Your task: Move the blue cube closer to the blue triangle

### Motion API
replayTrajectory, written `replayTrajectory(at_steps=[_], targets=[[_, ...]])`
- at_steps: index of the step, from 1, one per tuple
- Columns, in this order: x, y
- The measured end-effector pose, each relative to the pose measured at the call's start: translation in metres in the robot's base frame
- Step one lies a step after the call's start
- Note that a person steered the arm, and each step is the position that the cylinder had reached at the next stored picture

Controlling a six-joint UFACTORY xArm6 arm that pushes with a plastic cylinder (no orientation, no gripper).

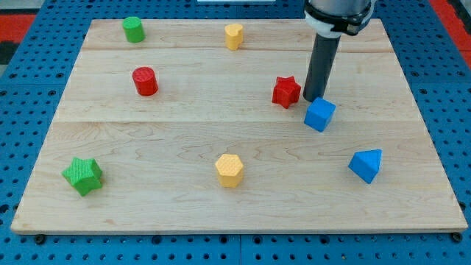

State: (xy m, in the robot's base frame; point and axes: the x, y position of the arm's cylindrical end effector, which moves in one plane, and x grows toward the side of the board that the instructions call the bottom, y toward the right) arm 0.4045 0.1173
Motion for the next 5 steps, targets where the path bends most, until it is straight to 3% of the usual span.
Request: replayTrajectory(at_steps=[5], targets=[[0.059, 0.027]])
